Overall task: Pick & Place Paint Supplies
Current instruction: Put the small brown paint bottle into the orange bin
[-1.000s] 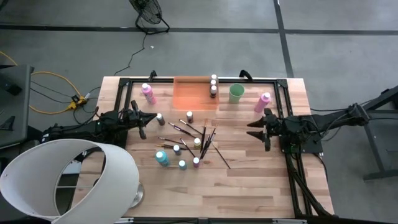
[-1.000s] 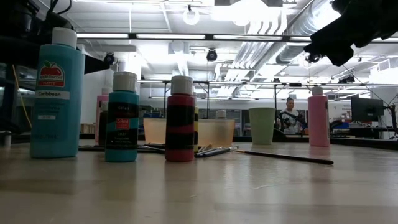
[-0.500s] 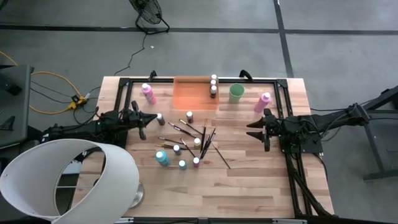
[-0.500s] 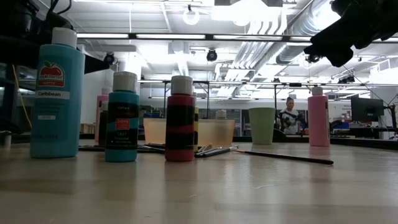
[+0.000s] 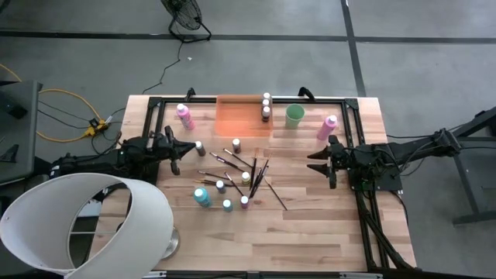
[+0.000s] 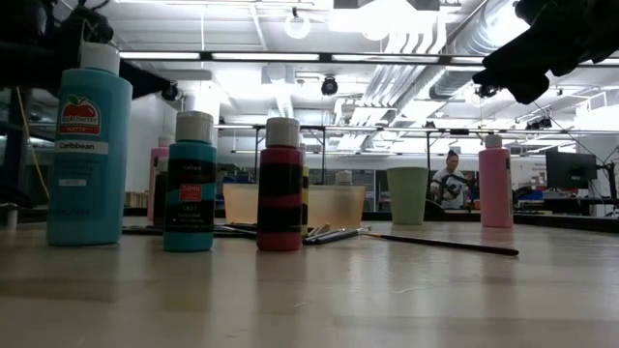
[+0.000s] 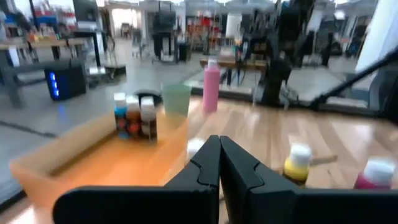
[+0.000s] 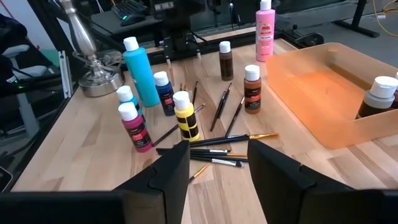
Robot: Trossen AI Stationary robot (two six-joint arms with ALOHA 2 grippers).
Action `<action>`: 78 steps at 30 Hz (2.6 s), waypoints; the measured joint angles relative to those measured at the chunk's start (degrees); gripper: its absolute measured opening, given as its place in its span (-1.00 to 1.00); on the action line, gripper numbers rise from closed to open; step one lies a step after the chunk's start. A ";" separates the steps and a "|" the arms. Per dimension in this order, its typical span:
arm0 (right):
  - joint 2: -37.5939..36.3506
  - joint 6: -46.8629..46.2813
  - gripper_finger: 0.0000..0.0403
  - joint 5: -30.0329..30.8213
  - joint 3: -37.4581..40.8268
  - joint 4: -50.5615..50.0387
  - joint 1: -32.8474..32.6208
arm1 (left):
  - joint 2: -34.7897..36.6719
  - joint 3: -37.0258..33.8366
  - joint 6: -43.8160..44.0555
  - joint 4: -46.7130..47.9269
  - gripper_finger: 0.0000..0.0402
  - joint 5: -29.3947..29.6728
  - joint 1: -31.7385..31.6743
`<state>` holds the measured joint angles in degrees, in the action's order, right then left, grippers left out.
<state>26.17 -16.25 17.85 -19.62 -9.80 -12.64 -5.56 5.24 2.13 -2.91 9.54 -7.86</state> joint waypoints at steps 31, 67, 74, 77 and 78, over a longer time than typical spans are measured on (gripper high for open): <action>0.00 0.00 -0.23 0.02 -0.02 -0.02 0.00 | -43.64 33.26 19.82 40.74 -0.23 9.01 -0.02; 0.01 0.00 -0.23 0.02 -0.02 -0.02 0.00 | -78.19 61.87 46.40 69.99 0.23 -2.95 -12.45; 0.02 0.00 -0.23 0.02 -0.02 -0.02 0.00 | -80.40 61.81 44.56 70.22 0.23 -3.66 -13.66; 0.02 0.00 -0.23 0.02 -0.02 -0.02 0.00 | -81.26 61.81 44.46 70.04 0.23 -4.95 -13.68; 0.00 0.00 -0.23 0.02 -0.02 -0.02 0.02 | -81.47 61.81 44.45 69.95 0.23 -5.07 -13.68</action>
<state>26.18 -16.25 17.87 -19.64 -9.82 -12.62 -87.03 67.05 46.58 67.04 4.47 -21.54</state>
